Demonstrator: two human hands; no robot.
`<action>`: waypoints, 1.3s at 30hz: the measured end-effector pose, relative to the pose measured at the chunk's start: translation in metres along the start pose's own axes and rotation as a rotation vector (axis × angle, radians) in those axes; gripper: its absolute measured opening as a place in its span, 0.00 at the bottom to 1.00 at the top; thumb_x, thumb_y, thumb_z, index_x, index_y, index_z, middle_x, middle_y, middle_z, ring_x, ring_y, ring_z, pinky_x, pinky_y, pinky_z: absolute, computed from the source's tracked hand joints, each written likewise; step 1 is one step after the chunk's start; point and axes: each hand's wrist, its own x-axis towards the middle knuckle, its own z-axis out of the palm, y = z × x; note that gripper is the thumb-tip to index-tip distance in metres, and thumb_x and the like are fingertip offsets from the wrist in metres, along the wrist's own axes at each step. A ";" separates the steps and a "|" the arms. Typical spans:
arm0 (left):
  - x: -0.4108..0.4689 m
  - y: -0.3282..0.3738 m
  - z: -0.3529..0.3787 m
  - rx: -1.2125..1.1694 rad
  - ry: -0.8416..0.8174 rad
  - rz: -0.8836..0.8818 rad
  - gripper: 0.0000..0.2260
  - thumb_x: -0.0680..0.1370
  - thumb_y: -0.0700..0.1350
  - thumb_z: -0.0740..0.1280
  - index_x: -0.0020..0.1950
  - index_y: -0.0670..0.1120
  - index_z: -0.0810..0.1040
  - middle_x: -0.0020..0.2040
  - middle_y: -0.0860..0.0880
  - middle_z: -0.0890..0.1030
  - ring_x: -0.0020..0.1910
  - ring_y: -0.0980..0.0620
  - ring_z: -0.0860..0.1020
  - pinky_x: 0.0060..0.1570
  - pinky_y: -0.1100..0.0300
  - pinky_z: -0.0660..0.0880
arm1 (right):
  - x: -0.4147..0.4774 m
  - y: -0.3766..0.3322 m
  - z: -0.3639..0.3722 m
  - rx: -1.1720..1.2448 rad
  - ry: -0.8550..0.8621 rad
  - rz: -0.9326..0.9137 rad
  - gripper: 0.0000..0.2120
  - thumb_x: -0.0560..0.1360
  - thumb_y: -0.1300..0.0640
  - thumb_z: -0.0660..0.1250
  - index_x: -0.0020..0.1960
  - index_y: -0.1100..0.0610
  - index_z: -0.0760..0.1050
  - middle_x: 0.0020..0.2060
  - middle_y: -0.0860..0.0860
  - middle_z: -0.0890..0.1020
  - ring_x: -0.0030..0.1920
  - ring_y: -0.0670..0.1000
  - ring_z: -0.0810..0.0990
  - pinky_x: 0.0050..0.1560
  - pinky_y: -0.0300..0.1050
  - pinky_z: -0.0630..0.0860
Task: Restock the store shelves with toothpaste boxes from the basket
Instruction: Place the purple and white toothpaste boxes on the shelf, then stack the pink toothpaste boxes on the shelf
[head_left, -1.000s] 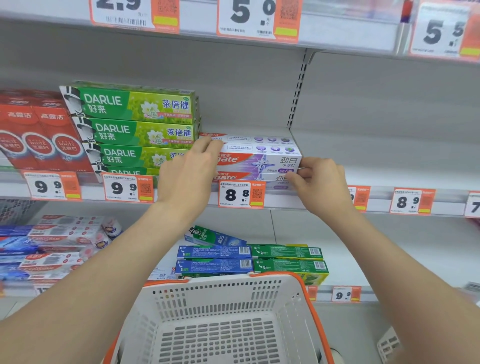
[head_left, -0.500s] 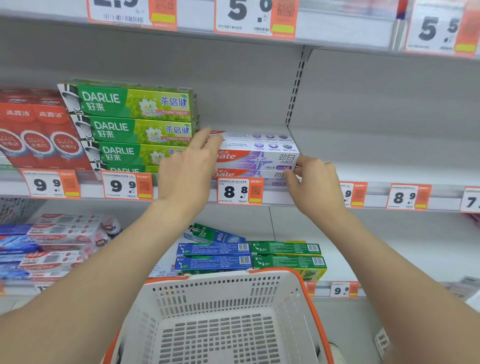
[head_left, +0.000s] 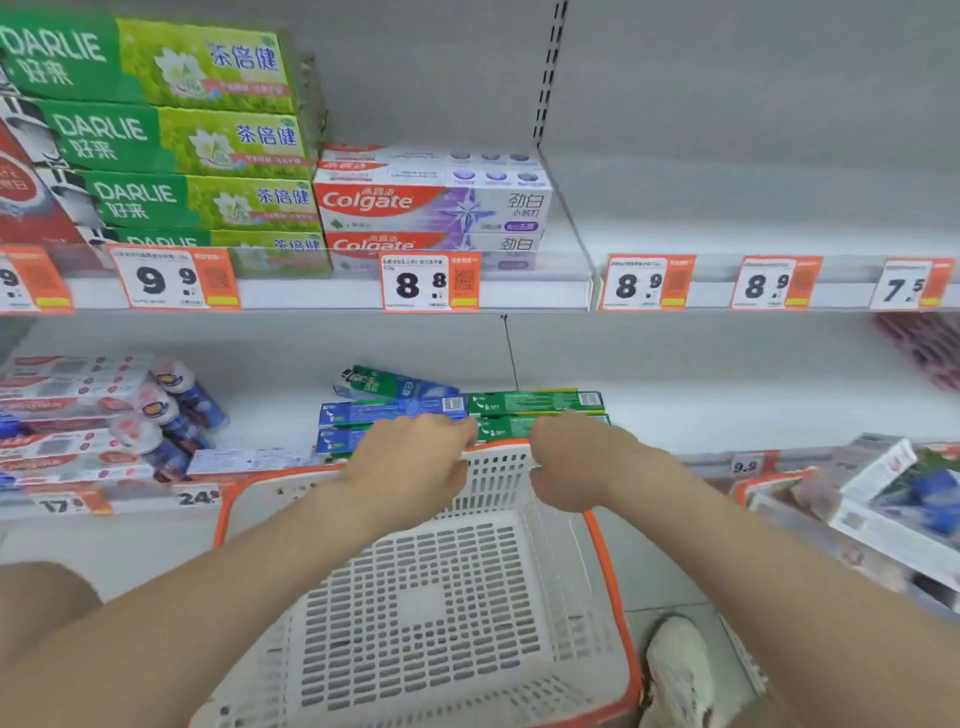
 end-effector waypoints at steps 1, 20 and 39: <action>-0.001 0.004 0.013 0.052 -0.091 0.040 0.12 0.83 0.51 0.61 0.66 0.53 0.74 0.58 0.49 0.82 0.53 0.42 0.82 0.44 0.50 0.75 | 0.008 0.003 0.011 -0.009 -0.076 0.021 0.12 0.81 0.59 0.61 0.40 0.55 0.63 0.41 0.51 0.71 0.43 0.55 0.74 0.42 0.47 0.71; -0.105 0.079 0.071 0.111 -0.716 -0.402 0.32 0.83 0.69 0.49 0.59 0.46 0.79 0.55 0.45 0.80 0.55 0.41 0.80 0.59 0.46 0.78 | 0.035 -0.040 0.179 0.695 -0.193 0.100 0.31 0.73 0.64 0.65 0.75 0.63 0.63 0.59 0.62 0.82 0.48 0.59 0.83 0.46 0.54 0.82; -0.179 -0.010 0.117 0.235 -0.752 -0.331 0.18 0.83 0.35 0.66 0.73 0.39 0.73 0.74 0.39 0.70 0.69 0.36 0.76 0.64 0.42 0.77 | -0.031 -0.111 0.153 0.512 -0.155 -0.299 0.21 0.80 0.61 0.59 0.71 0.51 0.75 0.62 0.53 0.81 0.58 0.52 0.80 0.55 0.41 0.72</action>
